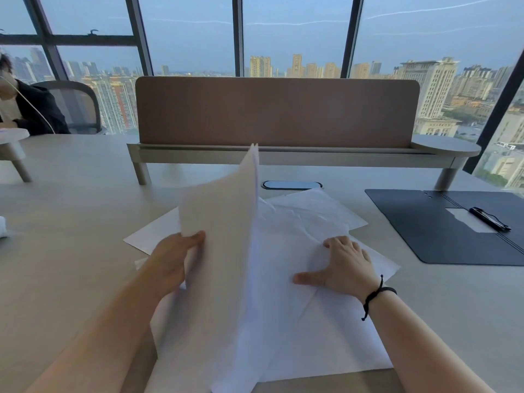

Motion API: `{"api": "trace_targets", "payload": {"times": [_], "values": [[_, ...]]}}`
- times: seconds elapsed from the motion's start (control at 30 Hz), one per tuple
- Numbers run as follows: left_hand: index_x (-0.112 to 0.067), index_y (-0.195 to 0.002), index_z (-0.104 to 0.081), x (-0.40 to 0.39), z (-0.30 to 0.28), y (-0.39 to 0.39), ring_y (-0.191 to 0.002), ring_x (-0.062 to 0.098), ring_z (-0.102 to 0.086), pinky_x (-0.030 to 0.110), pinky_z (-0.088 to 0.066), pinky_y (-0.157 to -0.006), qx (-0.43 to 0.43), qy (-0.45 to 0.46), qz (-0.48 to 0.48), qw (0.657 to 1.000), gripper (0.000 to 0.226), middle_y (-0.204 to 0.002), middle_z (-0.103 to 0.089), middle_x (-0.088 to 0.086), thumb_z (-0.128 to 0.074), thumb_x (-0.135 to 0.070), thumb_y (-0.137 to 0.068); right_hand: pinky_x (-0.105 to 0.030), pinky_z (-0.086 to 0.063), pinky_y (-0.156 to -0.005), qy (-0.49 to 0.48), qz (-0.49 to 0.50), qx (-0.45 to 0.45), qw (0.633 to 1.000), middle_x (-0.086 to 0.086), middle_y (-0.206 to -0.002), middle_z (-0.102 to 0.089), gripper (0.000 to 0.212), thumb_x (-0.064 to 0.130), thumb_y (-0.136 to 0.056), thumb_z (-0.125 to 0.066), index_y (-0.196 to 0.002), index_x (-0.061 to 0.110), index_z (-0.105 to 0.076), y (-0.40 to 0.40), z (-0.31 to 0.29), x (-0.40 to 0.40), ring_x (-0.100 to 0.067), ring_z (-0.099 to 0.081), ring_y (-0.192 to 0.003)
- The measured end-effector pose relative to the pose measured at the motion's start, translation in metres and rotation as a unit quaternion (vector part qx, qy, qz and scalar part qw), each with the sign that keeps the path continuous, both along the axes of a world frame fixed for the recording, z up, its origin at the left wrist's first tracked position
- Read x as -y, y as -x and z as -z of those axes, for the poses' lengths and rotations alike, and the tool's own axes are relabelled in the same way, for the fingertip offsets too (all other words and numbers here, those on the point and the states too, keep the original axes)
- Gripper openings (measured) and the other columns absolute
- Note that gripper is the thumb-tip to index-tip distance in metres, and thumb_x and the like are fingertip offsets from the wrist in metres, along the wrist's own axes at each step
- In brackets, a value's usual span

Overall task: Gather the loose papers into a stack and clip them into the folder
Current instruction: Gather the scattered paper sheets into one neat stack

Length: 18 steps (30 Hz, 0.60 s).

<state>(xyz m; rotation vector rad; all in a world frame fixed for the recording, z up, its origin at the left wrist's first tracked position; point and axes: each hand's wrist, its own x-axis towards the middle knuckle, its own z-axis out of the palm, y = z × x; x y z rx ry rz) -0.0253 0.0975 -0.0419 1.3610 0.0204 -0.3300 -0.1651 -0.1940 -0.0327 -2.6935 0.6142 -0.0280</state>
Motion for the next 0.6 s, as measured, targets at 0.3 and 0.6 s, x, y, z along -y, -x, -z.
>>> {"api": "trace_targets", "payload": {"times": [0.3,0.6], "values": [[-0.008,-0.094,-0.079,0.011,-0.011,0.017,-0.084,0.037,-0.077,0.050,-0.059,-0.083,0.127,-0.193,0.065,0.971,0.011,-0.091,-0.080,0.014,-0.070,-0.015,-0.093,-0.034,-0.052,-0.074,-0.198,0.031,0.099,0.975,0.004,-0.103,-0.058,0.094,0.033,-0.051,-0.097,-0.128,0.031,-0.043,-0.003,-0.006,0.003,-0.021,-0.061,-0.097],[-0.002,-0.106,-0.077,0.003,-0.021,0.019,-0.097,0.037,-0.075,0.051,-0.054,-0.096,0.072,-0.119,0.131,0.982,0.020,-0.106,-0.078,0.017,-0.065,-0.013,-0.094,-0.031,-0.056,-0.065,-0.446,0.078,0.316,0.833,-0.011,-0.085,-0.072,0.037,-0.006,-0.089,-0.066,-0.120,0.014,-0.065,-0.007,-0.006,0.011,-0.024,-0.067,-0.073]]}}
